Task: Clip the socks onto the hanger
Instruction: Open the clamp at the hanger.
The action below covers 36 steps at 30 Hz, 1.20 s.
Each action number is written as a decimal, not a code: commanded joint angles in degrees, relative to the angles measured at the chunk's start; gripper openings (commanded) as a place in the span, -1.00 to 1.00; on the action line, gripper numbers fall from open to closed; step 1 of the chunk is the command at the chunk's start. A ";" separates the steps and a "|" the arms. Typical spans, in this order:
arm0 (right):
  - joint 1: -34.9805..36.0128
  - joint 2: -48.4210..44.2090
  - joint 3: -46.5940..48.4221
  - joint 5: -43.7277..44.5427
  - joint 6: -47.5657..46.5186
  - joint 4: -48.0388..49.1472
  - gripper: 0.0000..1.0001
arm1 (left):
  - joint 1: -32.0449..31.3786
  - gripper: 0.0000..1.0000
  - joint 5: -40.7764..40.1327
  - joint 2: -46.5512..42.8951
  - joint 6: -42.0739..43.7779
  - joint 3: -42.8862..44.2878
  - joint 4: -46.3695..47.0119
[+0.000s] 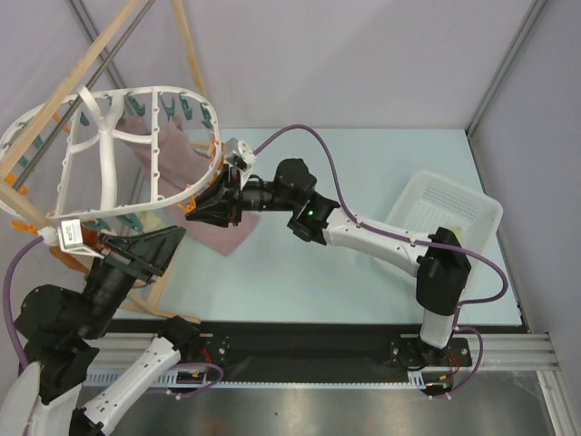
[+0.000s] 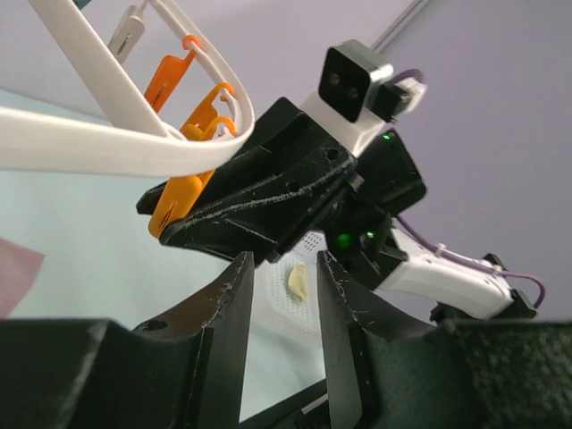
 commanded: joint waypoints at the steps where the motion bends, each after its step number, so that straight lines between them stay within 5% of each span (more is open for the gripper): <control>1: 3.26 -4.29 4.36 9.63 -4.22 -8.77 -1.00 | 0.06 -0.21 -3.28 3.40 -2.53 2.51 -2.67; 8: 12.48 -5.26 10.60 35.26 -16.00 -24.94 -1.00 | -0.03 -0.14 -8.72 3.76 -3.85 4.44 -5.65; 14: 14.95 -5.96 12.36 46.72 -19.70 -30.49 -1.00 | 0.06 -0.07 -11.55 2.70 -3.42 5.67 -5.74; 26: 17.06 -11.76 10.51 49.46 -21.20 -31.11 -1.00 | -0.03 -0.03 -5.05 6.74 -3.59 8.05 0.14; 36: 19.43 -7.99 22.81 53.68 -19.18 -47.54 -1.00 | 0.06 0.10 -2.67 9.64 -6.31 4.89 6.73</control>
